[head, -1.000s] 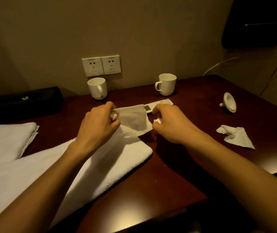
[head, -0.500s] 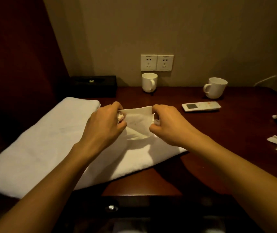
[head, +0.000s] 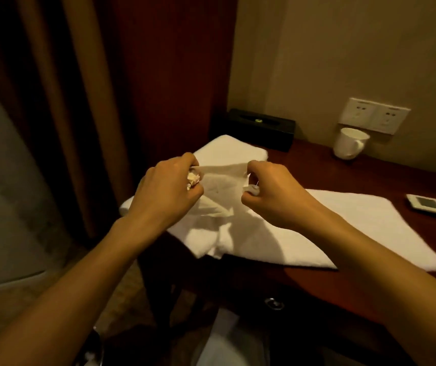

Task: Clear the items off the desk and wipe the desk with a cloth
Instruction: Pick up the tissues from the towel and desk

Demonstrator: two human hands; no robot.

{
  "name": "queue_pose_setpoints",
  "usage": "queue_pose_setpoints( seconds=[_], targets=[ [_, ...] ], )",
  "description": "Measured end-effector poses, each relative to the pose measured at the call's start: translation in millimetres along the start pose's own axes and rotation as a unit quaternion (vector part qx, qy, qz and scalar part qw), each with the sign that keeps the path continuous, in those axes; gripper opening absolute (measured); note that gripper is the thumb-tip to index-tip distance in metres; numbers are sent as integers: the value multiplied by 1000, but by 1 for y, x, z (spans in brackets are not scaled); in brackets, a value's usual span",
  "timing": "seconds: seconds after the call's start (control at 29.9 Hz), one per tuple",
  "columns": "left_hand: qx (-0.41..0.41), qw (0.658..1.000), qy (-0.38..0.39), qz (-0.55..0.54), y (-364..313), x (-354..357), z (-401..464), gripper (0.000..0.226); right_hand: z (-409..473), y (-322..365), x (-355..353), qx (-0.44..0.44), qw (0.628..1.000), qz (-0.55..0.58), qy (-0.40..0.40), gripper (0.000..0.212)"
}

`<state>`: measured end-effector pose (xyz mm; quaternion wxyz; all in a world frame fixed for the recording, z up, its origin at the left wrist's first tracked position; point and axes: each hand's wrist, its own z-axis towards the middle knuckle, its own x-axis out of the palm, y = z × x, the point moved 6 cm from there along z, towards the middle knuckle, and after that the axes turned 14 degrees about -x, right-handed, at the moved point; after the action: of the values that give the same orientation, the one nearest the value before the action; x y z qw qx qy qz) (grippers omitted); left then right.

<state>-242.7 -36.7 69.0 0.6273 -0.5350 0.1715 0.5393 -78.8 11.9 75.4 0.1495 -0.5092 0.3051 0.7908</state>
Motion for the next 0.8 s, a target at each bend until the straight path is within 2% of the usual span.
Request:
queue_pose_setpoints(
  seconds=[0.1, 0.33, 0.43, 0.6, 0.8],
  targets=[
    [-28, 1000, 5, -10, 31, -17, -9, 20, 18, 25, 15, -25, 1000, 16, 8, 18],
    [-128, 991, -32, 14, 145, -71, -52, 21, 57, 128, 97, -134, 982, 119, 58, 42],
    [-166, 985, -36, 19, 186, -79, -74, 21, 65, 156, 131, -160, 972, 155, 79, 41],
    [-228, 972, -36, 34, 245, -76, -112, 20, 73, 180, 194, -167, 965, 165, 116, 24],
    [-288, 957, -19, 39, 310, -49, -154, 22, 73, 193, 281, -144, 954, 206, 163, 38]
  ],
)
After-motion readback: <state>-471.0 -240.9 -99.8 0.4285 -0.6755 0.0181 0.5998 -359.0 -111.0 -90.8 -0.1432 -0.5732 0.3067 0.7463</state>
